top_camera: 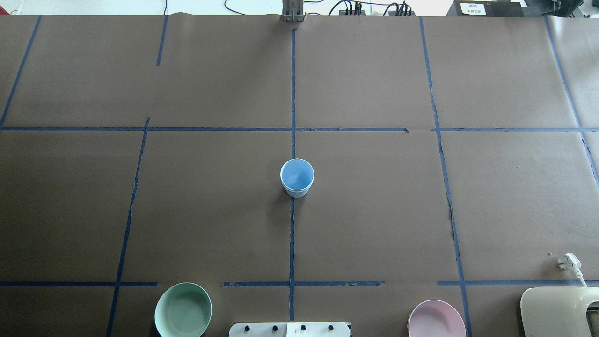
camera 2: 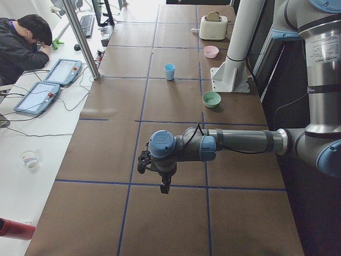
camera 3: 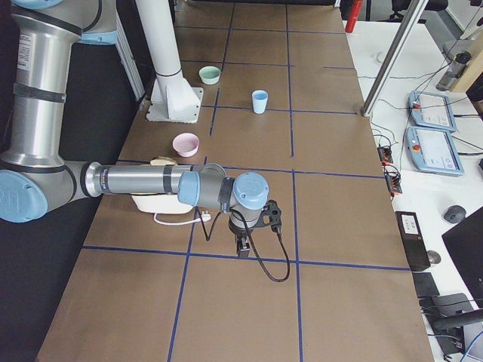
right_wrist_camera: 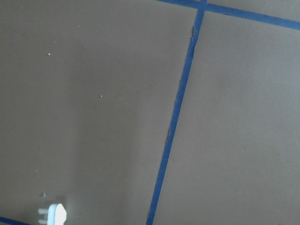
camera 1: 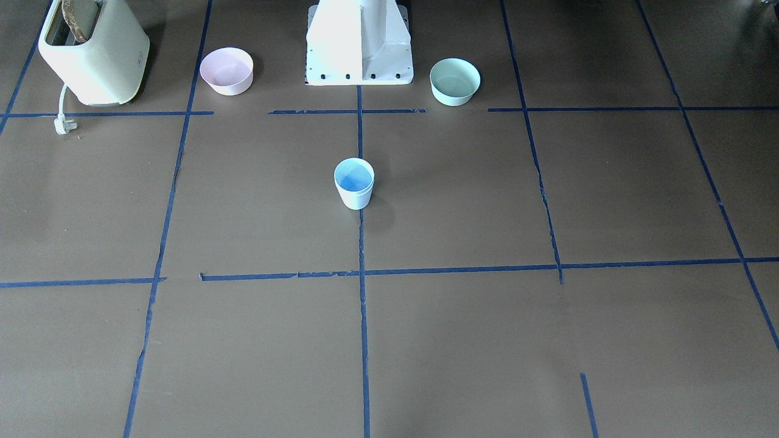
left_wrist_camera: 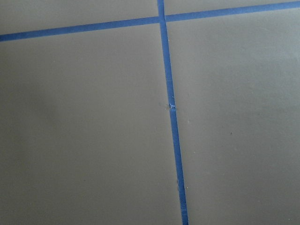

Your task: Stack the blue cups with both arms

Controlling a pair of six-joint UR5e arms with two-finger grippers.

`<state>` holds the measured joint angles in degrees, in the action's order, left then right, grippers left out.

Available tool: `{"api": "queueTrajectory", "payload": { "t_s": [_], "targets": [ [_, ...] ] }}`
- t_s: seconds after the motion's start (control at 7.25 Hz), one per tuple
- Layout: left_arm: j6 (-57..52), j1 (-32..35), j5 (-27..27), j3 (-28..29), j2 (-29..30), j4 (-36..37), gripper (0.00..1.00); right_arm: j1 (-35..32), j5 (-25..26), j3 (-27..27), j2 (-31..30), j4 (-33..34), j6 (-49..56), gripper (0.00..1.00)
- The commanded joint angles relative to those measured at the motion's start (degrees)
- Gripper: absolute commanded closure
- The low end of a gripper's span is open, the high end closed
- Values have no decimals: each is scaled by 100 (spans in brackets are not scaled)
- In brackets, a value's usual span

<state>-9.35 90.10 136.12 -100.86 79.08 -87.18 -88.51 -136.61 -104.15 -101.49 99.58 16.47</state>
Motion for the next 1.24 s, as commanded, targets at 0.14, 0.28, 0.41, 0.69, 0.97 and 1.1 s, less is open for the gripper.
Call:
{"api": "queueTrajectory", "payload": {
  "t_s": [0.14, 0.28, 0.41, 0.69, 0.97, 1.1],
  "targets": [
    [12, -28, -674, 144, 20, 26, 0, 0, 3, 70, -37, -9, -21, 0],
    [-6, -19, -613, 154, -6, 61, 0, 0, 21, 10, -46, -9, -12, 0],
    [-14, -28, -613, 146, -137, 26, 0, 0, 21, 53, -11, -9, -21, 0],
    [-23, -28, -613, 163, -139, 17, 0, 9, 3, 53, -11, -9, -21, 0],
    [-23, -28, -604, 128, -139, 17, 0, 0, -6, 44, -20, -9, -21, 0],
    [-23, -28, -604, 111, -139, 35, 0, 9, -6, 36, -20, -9, -21, 0]
  ]
}}
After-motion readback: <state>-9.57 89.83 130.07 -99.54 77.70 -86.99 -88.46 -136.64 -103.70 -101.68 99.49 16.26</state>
